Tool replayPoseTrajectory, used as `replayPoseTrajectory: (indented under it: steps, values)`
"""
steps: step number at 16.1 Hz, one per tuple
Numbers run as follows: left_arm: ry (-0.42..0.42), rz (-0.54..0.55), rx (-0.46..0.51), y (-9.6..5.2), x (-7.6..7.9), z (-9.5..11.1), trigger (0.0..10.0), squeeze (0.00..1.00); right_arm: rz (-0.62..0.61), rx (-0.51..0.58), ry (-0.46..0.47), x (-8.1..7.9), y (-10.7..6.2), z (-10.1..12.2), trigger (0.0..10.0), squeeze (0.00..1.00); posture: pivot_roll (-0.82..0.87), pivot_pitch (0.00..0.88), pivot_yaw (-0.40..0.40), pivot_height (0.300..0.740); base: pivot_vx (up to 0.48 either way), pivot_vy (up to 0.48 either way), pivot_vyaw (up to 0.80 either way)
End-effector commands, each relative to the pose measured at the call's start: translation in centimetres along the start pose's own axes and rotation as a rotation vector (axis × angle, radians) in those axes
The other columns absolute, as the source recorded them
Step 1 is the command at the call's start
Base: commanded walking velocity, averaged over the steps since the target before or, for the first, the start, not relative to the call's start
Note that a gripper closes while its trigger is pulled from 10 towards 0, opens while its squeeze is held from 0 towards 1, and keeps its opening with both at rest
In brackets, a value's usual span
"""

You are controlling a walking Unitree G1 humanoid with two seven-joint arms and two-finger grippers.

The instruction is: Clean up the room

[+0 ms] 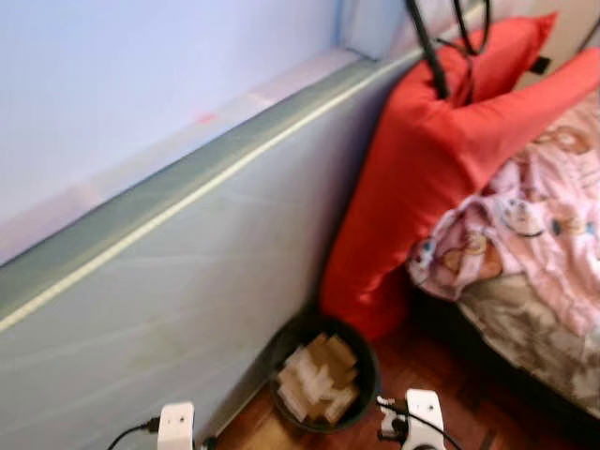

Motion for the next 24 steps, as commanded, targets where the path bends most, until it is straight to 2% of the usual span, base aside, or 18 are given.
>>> replayPoseTrajectory:
  steps: [1,6,9,12,14,15,16,18,20,24]
  values:
    - [0.007,0.016,-0.036,-0.4,-0.8,-1.3,10.0,0.0,0.01,-0.004,0.0,-0.3,0.0,-0.1,10.0,0.0,0.04,0.117,-0.008,0.74,0.0,0.0,0.52]
    - [0.0,0.021,-0.025,-0.4,-0.7,-1.3,10.0,0.0,0.048,-0.005,-0.048,-0.6,0.0,-0.2,10.0,0.0,0.05,0.119,-0.016,0.74,0.0,0.0,0.75]
    - [-0.024,0.01,0.014,-0.5,-0.5,-1.0,10.0,0.0,0.034,0.043,-0.015,-0.1,0.0,0.6,10.0,0.0,0.04,0.124,-0.02,0.74,0.0,0.0,0.0]
    - [-0.074,-0.012,0.092,-0.6,-0.2,-0.5,10.0,0.0,0.04,0.135,0.026,-0.1,0.2,2.5,10.0,0.0,0.03,0.135,-0.028,0.74,0.0,0.0,0.0]
    - [-0.099,-0.046,0.15,-0.8,0.2,-0.1,10.0,0.0,0.02,0.246,0.139,0.3,0.2,5.0,10.0,0.0,0.03,0.142,-0.035,0.74,0.0,0.0,0.0]
    - [-0.107,-0.05,0.157,-0.8,0.3,-0.1,10.0,0.0,0.019,0.266,0.166,0.4,0.2,5.5,10.0,0.0,0.03,0.143,-0.037,0.74,0.0,0.0,0.0]
    - [-0.121,-0.07,0.196,-1.0,0.5,0.1,10.0,0.0,0.052,0.37,0.18,0.2,0.0,7.6,10.0,0.0,0.02,0.148,-0.044,0.74,0.0,0.0,0.0]
    - [-0.108,-0.071,0.214,-1.1,0.6,0.1,10.0,0.0,0.086,0.427,0.158,-0.3,-0.2,8.4,10.0,0.0,0.02,0.149,-0.052,0.74,0.0,0.0,0.0]
    - [-0.076,-0.081,0.246,-1.3,0.8,0.3,10.0,0.0,0.113,0.464,0.113,-0.9,-0.6,8.2,10.0,0.0,0.02,0.142,-0.061,0.74,0.0,0.0,0.0]
    - [-0.105,-0.081,0.271,-1.5,1.1,0.2,10.0,0.0,0.13,0.463,0.084,-1.4,-0.9,7.0,10.0,0.0,0.03,0.133,-0.074,0.74,0.0,0.0,0.0]
Point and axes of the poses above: a point about 5 cm out from each wrist's last joint towards the gripper, its own y axis pointing out of the wrist towards the gripper, its own z axis along the axis of the wrist's last joint, x = y × z, the point moved 2 cm from there along y, pointing out of the wrist towards the gripper, and after that the axes turned 1 degree about y, right-handed, at the moved point
